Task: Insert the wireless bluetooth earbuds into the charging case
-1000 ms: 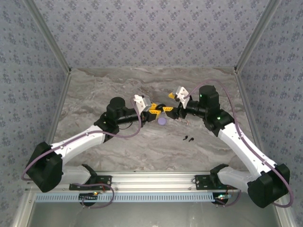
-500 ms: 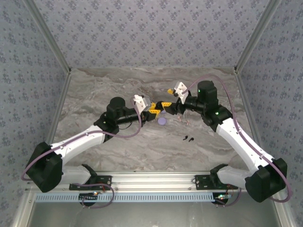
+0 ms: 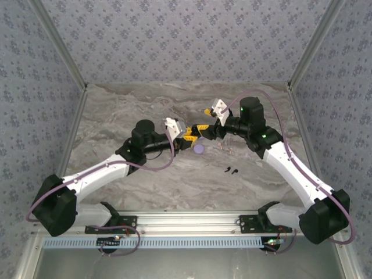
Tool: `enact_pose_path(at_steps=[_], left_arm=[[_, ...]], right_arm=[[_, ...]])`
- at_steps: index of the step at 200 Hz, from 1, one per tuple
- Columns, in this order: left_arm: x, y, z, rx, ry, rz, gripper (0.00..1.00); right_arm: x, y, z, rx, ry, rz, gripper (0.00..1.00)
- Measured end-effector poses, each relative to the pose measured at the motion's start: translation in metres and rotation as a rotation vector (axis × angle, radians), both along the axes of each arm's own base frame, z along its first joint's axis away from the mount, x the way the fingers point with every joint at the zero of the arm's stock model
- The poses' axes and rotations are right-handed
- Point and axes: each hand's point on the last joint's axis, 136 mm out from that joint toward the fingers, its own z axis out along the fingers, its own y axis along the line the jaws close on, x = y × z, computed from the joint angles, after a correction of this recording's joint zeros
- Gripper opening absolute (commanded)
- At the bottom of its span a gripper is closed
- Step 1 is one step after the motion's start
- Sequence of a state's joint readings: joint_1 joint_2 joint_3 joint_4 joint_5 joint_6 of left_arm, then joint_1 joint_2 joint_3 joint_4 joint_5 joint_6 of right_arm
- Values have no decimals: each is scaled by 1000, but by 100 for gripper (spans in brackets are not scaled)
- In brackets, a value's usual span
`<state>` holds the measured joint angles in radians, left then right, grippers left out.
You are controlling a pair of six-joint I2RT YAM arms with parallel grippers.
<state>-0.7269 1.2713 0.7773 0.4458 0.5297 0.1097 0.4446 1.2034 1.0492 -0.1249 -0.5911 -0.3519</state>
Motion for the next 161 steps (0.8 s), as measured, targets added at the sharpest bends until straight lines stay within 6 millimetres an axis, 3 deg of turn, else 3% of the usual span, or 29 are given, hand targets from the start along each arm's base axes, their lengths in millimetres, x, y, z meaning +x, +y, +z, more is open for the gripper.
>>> enact_pose_path(at_steps=[24, 52, 82, 101, 128, 145, 161], left_arm=[[0, 0, 0, 1, -4, -1, 0], [0, 0, 0, 2, -7, 2, 0], [0, 2, 4, -4, -15, 10, 0], [-1, 5, 11, -15, -30, 21, 0], [-5, 10, 14, -23, -41, 35, 0], [-6, 15, 15, -24, -44, 49, 0], [-6, 18, 15, -24, -47, 65, 0]], right_arm=[[0, -2, 0, -2, 6, -4, 70], [-2, -13, 7, 13, 19, -40, 100], [-7, -39, 21, 32, 42, -169, 100], [-3, -64, 18, 53, 129, -308, 100], [4, -95, -11, 76, 325, -496, 100], [2, -107, -43, 87, 476, -603, 100], [-5, -116, -83, 98, 633, -708, 93]])
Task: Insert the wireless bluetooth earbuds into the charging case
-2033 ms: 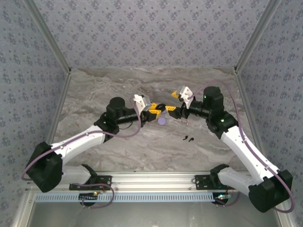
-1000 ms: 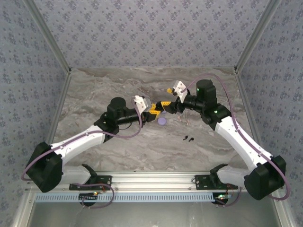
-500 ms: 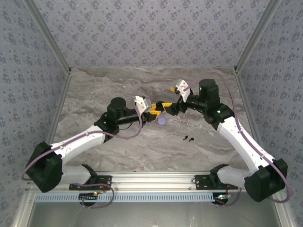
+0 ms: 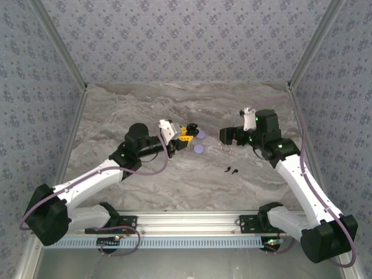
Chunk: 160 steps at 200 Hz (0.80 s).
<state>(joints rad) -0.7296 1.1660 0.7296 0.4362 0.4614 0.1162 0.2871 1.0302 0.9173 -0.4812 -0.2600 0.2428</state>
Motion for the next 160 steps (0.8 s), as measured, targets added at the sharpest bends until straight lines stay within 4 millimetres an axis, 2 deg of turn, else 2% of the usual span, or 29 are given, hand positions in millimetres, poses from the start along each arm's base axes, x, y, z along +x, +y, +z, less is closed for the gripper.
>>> enact_pose_path(at_steps=[31, 53, 75, 83, 160], left_arm=[[1, 4, -1, 4, 1, 24, 0], [3, 5, -4, 12, 8, 36, 0], [4, 6, -6, 16, 12, 43, 0], [4, 6, -7, 18, 13, 44, 0], [7, 7, -9, 26, 19, 63, 0]], right_arm=[[-27, -23, -83, 16, 282, -219, 75], [-42, -41, -117, -15, 420, -371, 68], [-47, -51, -134, -64, 485, -465, 67], [-48, -53, -140, -79, 500, -486, 64], [-57, -53, -178, -191, 600, -546, 48]])
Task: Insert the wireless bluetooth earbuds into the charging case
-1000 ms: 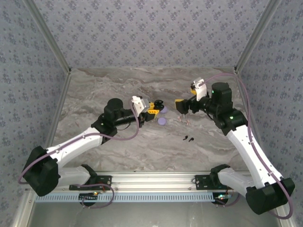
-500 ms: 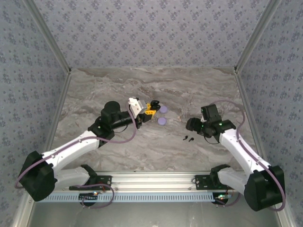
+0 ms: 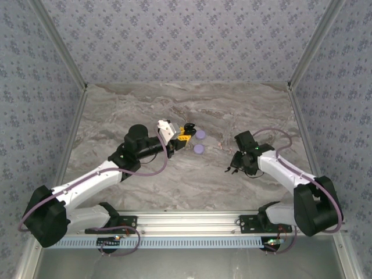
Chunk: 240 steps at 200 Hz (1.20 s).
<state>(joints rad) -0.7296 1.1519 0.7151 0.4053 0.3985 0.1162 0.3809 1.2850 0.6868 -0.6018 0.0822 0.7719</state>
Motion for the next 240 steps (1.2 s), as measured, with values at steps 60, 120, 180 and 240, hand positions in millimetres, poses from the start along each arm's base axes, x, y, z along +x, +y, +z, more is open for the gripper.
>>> enact_pose_path(at_steps=[60, 120, 180, 240], left_arm=[[0, 1, -3, 10, 11, 3, 0], [1, 1, -6, 17, 18, 7, 0], [2, 2, -8, 24, 23, 20, 0], [1, 5, -3, 16, 13, 25, 0]], right_arm=[[-1, 11, -13, -8, 25, 25, 44], [-1, 12, -17, -19, 34, 25, 39], [-5, 12, -27, -36, 57, 34, 34], [-6, 8, -28, -58, 60, 31, 24]])
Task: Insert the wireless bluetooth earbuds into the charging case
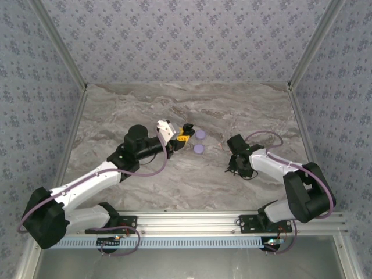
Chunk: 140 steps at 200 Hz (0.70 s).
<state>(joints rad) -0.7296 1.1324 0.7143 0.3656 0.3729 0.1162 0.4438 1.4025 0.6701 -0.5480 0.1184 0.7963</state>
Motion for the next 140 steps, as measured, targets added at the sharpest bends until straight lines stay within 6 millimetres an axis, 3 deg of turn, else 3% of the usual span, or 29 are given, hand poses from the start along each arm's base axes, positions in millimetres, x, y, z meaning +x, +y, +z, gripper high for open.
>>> enact_pose_path(at_steps=[51, 77, 111, 140], left_arm=[[-1, 1, 2, -4, -5, 0, 0], [-1, 1, 2, -5, -3, 0, 0], [0, -2, 2, -25, 7, -8, 0], [4, -11, -7, -33, 40, -28, 0]], right_arm=[[1, 0, 3, -9, -15, 25, 20], [11, -1, 18, -14, -94, 50, 20], [26, 3, 68, 36, -298, 92, 20], [37, 19, 127, 126, -510, 149, 19]])
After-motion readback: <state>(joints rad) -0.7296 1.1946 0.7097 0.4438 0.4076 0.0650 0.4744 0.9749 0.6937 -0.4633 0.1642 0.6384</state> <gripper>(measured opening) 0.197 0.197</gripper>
